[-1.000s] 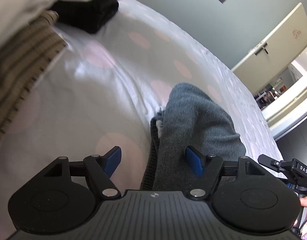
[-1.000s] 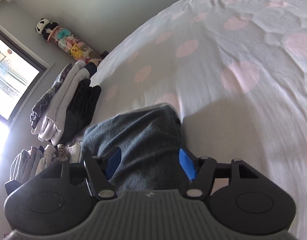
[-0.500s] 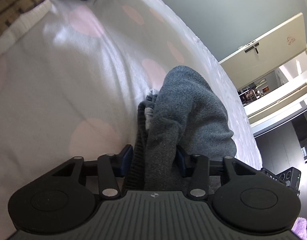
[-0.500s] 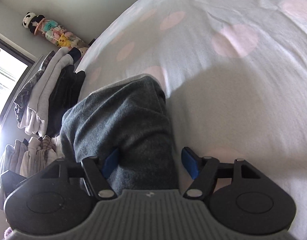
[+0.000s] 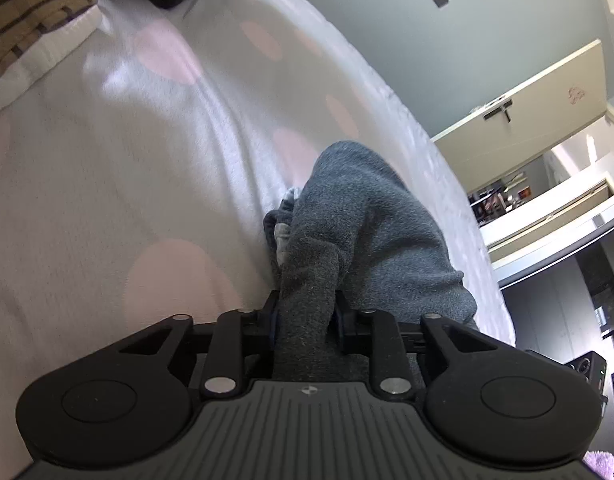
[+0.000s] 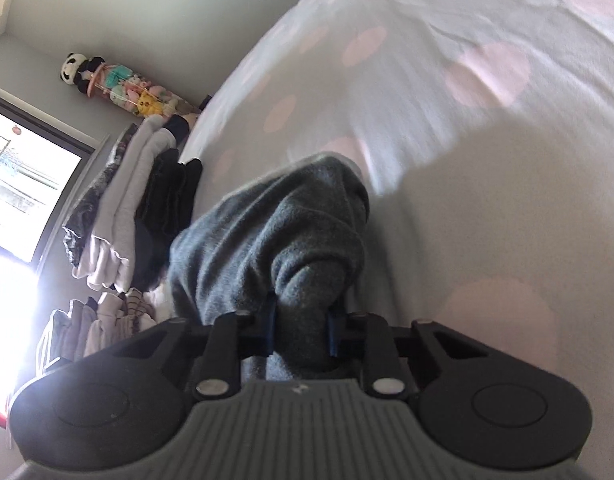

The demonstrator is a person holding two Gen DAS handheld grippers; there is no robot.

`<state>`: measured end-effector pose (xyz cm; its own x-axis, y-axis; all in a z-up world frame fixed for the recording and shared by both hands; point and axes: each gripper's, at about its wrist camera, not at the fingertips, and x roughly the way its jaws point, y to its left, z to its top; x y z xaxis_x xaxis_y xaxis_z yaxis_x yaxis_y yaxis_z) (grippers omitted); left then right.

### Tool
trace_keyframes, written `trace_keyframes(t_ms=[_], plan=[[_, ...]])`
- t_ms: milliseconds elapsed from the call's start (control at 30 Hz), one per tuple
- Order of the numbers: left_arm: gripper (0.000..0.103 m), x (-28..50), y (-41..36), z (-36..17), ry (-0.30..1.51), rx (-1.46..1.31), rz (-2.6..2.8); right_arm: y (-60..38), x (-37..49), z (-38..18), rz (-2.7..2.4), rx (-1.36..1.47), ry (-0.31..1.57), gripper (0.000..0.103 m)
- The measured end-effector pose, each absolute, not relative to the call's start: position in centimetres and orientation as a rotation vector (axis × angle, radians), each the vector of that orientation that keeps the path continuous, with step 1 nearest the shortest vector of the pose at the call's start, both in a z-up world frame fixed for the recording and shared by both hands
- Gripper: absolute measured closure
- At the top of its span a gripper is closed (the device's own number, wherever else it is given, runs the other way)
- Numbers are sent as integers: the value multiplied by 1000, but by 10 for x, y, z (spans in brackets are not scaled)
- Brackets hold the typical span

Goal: Fold clothes
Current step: 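Grasp the bundle with both tools and lift it off the sheet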

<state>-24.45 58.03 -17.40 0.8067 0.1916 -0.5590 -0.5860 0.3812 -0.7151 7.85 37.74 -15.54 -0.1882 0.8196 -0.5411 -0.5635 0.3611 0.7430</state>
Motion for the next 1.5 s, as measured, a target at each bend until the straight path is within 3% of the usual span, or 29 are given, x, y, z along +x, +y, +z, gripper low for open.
trace_keyframes(t_ms=[700,1200,1500], plan=[[81,-280,508,-78,194,-907,456,298,28,-16,1371,250,1020,82],[81,-429,492,43,68,-763,684,336,-81,72,1695,262,970,82],[81,-523,532,127,167,-645,892,420,-189,109,1901,265,1007,82]])
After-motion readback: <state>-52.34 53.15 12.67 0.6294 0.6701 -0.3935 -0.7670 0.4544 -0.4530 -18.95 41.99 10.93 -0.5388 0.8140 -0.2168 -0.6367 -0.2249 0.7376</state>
